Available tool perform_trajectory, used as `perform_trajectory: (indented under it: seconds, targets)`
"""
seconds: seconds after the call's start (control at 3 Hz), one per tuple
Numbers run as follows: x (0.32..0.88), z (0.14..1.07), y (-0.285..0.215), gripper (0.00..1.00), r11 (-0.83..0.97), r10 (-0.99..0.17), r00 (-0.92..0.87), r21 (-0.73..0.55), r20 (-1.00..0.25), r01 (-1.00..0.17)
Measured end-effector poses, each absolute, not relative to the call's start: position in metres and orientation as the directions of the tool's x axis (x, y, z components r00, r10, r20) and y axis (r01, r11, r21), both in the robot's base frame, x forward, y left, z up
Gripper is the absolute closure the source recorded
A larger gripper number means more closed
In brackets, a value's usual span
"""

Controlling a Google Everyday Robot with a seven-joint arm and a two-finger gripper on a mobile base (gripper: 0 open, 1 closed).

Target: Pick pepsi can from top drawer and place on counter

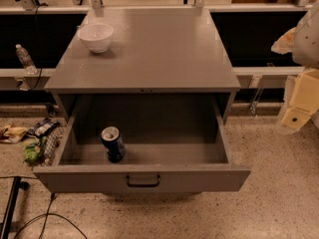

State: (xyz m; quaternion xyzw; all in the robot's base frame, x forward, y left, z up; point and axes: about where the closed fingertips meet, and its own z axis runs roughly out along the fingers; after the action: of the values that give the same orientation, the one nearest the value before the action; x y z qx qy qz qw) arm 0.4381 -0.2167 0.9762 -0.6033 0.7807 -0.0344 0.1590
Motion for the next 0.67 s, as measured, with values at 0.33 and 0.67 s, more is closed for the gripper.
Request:
perform_trajectory:
  seconds: [0.33,0.67]
  targets:
    - [0.4381,0.9762,-0.2167,0.00,0.270,-0.953,-0.221,-0.246,-0.207,-0.931]
    - [0.4400,0.9738,-0.2144,0.00,0.274,-0.948,-0.220,-0.241,-0.228,-0.931]
